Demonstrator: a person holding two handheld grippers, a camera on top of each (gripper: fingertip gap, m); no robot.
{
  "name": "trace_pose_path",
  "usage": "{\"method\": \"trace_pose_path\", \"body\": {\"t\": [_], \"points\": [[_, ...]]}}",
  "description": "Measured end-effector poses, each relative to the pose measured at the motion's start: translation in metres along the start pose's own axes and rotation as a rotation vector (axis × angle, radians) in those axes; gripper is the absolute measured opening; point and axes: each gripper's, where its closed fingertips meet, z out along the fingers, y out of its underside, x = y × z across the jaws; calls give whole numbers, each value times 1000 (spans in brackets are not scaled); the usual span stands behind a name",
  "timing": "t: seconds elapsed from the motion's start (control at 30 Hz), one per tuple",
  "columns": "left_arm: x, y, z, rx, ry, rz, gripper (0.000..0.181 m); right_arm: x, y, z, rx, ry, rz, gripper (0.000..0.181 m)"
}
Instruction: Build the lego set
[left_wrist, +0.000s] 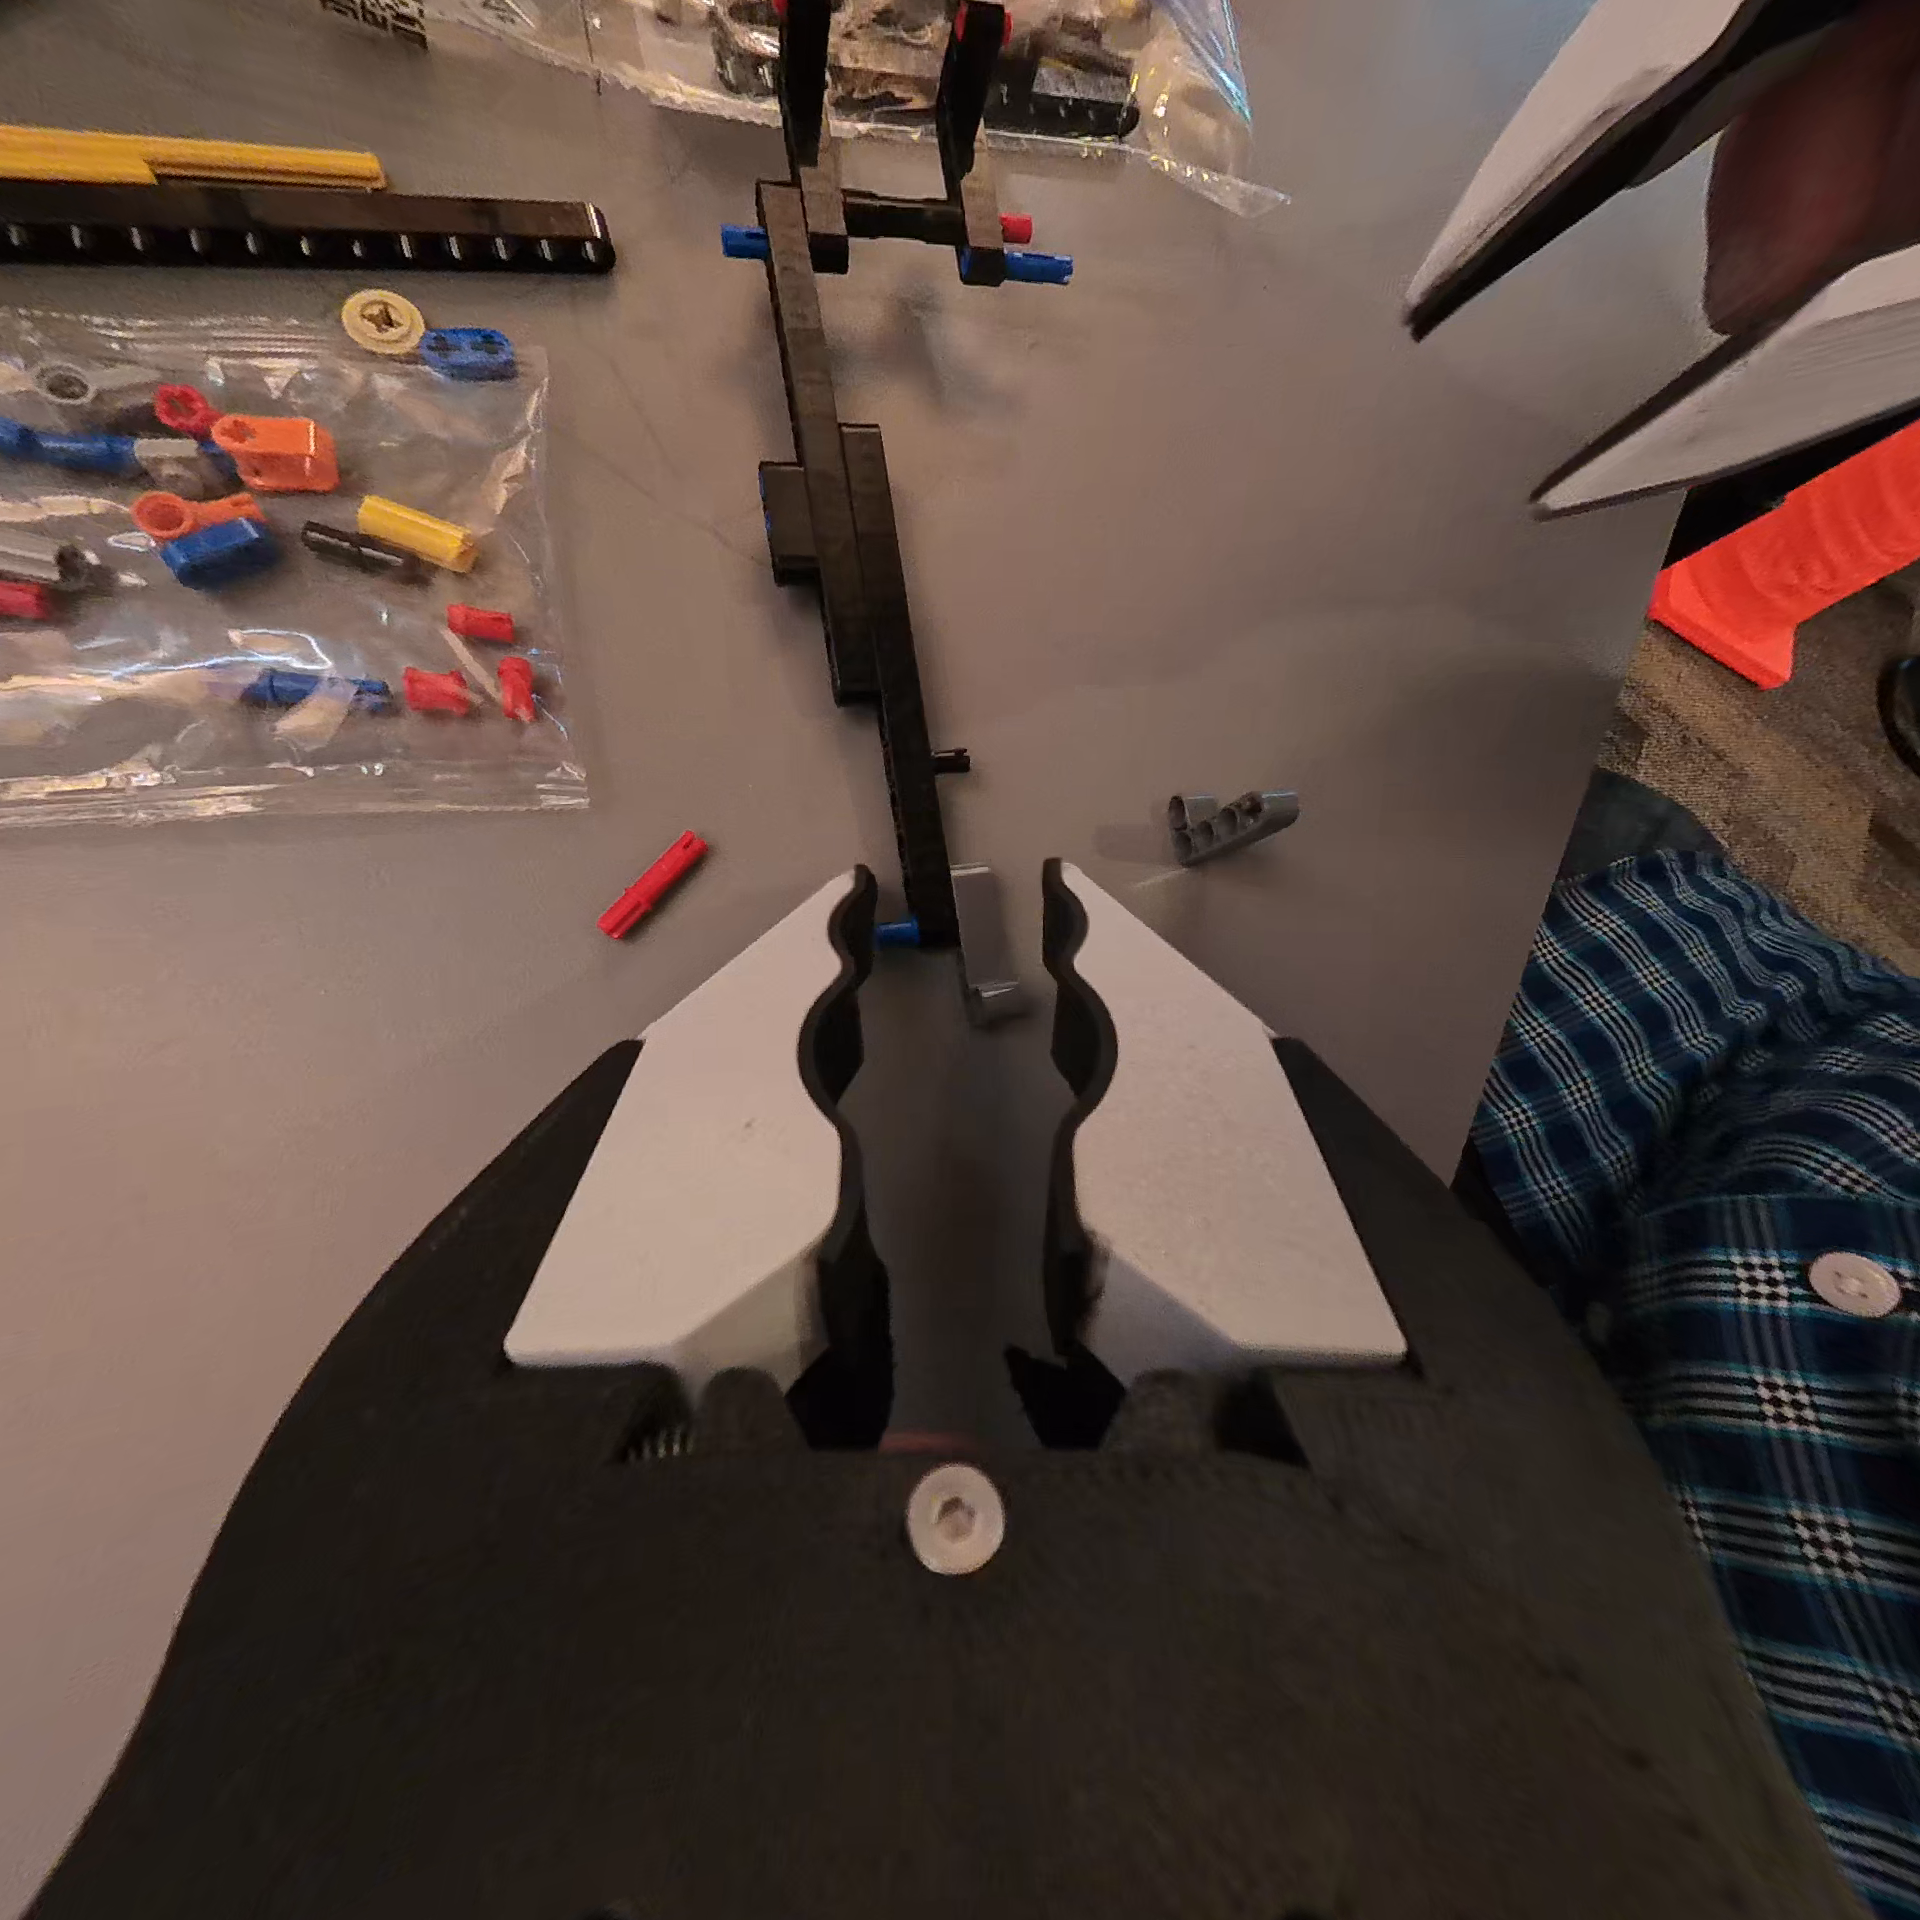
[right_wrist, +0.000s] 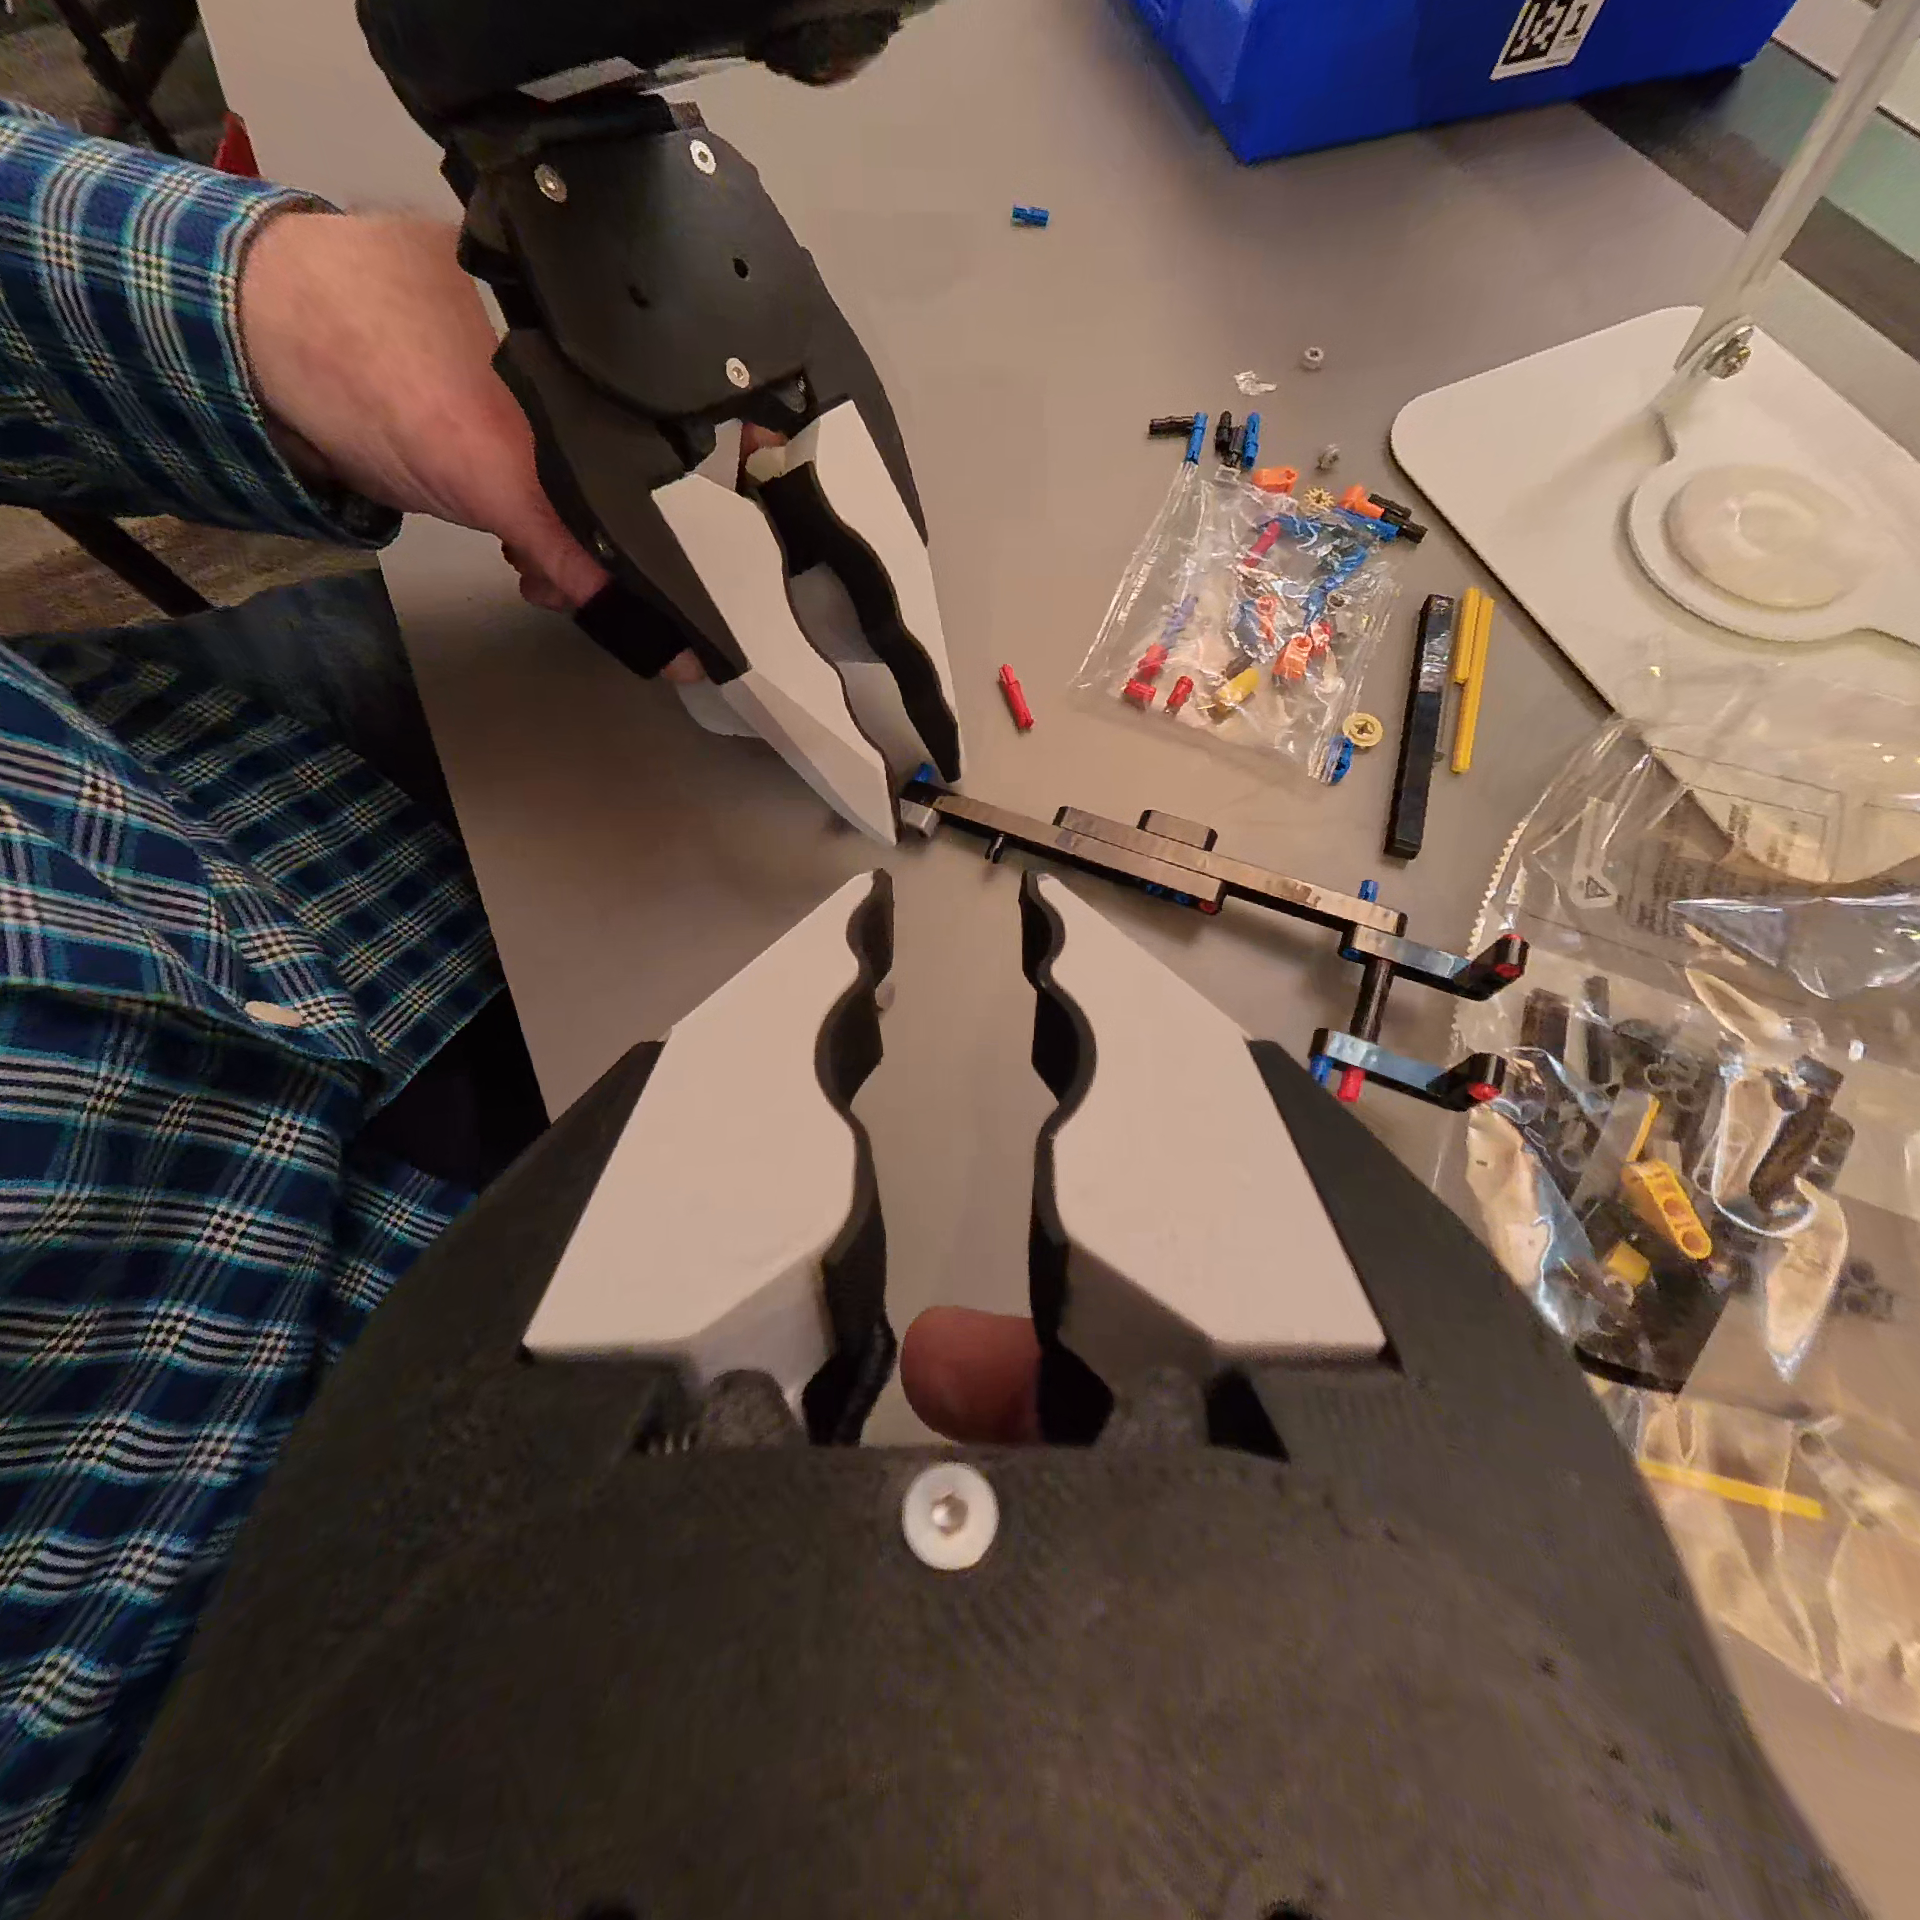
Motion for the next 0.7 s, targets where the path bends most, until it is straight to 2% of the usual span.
{"method": "trace_pose_path", "body": {"t": [0.03, 0.5, 0.7], "points": [[0, 1, 1, -5, 0, 3, 30, 0, 0, -1, 1, 8, 2, 23], [-3, -1, -13, 20, 4, 22, 36, -4, 11, -5, -19, 71, 45, 28], [-4, 4, -15, -16, 7, 49, 38, -1, 20, -3, -39, 74, 43, 29]]}}
